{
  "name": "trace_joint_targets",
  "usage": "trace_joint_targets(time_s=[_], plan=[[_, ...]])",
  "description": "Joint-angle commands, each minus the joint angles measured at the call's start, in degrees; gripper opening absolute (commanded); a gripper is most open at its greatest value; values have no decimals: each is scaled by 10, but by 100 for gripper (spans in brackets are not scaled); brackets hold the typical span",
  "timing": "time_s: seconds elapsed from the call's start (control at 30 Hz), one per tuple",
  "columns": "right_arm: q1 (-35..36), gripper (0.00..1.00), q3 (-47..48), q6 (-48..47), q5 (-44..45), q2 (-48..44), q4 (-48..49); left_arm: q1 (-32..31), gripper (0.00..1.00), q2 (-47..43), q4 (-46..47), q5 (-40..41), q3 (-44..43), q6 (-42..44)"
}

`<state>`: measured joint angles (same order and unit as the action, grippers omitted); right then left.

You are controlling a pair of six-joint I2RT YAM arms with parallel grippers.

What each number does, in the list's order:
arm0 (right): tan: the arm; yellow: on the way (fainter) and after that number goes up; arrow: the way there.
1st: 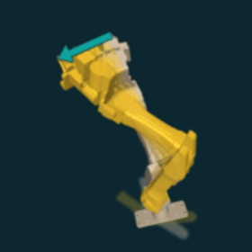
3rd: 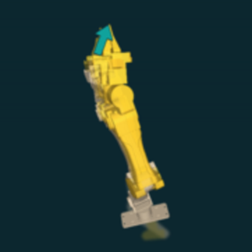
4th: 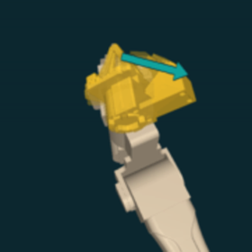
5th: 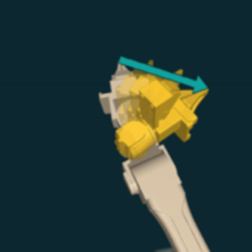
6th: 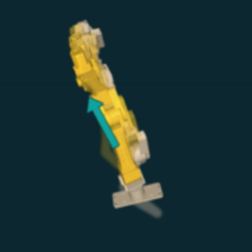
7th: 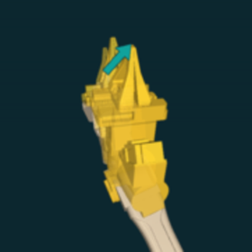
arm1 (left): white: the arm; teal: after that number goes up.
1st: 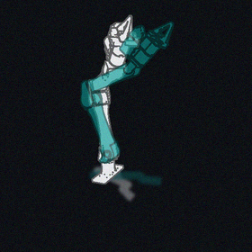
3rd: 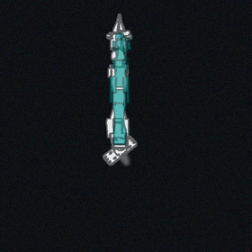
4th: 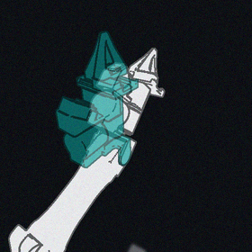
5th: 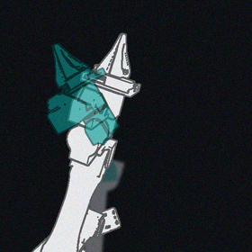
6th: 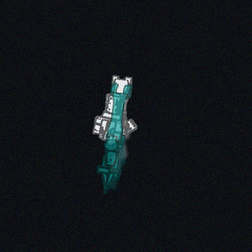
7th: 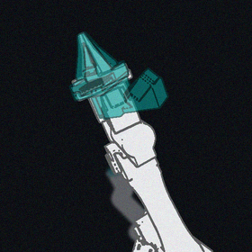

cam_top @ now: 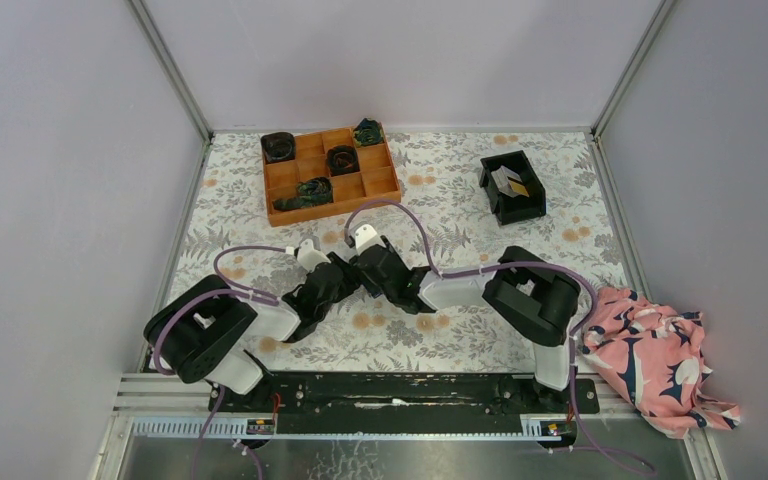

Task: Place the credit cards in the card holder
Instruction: Open the card holder at the center of the board.

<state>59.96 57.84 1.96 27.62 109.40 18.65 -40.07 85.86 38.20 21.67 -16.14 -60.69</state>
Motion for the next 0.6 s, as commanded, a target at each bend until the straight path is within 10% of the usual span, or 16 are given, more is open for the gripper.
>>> trace_joint_targets(time_s=[0.0, 0.57], plan=[[2, 54, 21, -16, 43, 29, -2, 3, 41, 18, -17, 3, 16, 3], [-7, 17, 18, 6, 59, 37, -14, 4, 41, 26, -22, 2, 16, -7]])
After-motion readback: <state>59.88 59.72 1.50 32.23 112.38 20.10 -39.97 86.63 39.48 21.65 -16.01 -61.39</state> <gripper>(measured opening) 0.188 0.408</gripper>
